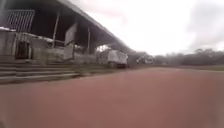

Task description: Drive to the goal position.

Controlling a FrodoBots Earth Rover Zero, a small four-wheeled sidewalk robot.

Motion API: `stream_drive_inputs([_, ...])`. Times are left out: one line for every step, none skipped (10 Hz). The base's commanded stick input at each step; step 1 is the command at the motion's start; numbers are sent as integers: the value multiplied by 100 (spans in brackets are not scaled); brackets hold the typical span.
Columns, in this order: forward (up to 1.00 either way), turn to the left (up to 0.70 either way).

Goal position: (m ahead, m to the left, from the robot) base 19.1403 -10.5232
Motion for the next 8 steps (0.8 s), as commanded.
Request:
stream_drive_inputs([70, 1])
stream_drive_inputs([70, 1])
stream_drive_inputs([70, 1])
stream_drive_inputs([70, 1])
stream_drive_inputs([70, 1])
stream_drive_inputs([70, 1])
stream_drive_inputs([70, 1])
stream_drive_inputs([70, 1])
